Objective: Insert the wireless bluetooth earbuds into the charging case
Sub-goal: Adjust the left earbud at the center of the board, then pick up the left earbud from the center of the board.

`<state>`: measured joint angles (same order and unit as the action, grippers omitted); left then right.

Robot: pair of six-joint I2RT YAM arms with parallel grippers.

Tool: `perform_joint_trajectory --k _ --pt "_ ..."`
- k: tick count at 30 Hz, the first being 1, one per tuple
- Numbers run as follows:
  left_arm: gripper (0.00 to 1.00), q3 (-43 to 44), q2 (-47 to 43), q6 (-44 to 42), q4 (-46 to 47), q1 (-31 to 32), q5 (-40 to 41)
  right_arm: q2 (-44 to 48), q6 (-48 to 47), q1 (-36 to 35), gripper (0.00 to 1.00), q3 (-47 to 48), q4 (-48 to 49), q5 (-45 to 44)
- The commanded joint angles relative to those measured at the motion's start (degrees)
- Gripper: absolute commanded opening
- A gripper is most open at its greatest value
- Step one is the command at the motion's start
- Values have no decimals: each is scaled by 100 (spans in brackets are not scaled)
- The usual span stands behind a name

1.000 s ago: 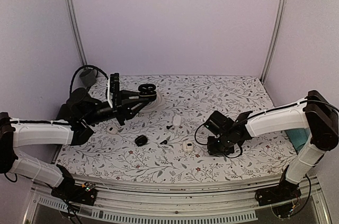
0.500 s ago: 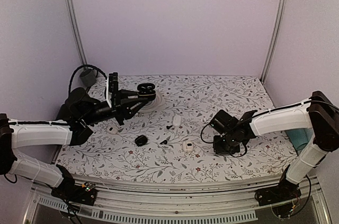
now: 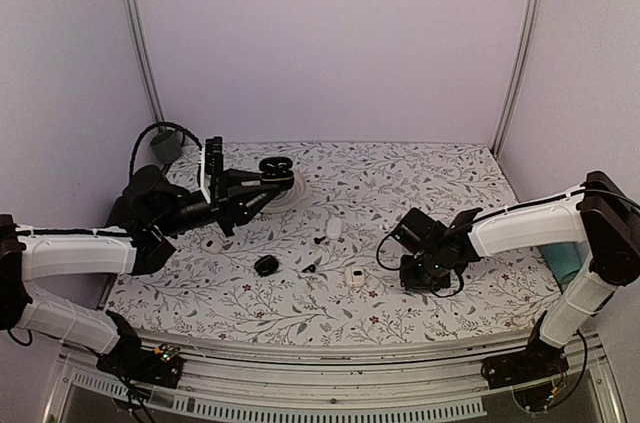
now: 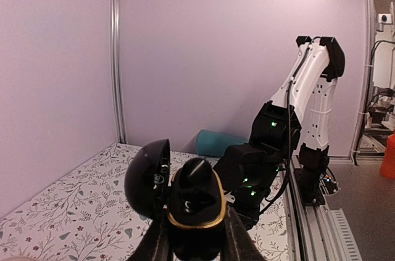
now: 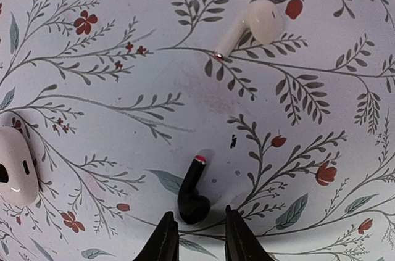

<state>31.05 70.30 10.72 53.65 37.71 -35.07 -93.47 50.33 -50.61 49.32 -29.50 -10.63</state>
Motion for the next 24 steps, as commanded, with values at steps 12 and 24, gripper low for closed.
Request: perform_joint_trajectory --k 12,24 --pt "0 69 -25 17 126 -18 81 -202 771 -322 25 -115 332 -589" --pt "0 90 32 60 175 -15 88 -136 1474 -451 24 -293 277 -1073"
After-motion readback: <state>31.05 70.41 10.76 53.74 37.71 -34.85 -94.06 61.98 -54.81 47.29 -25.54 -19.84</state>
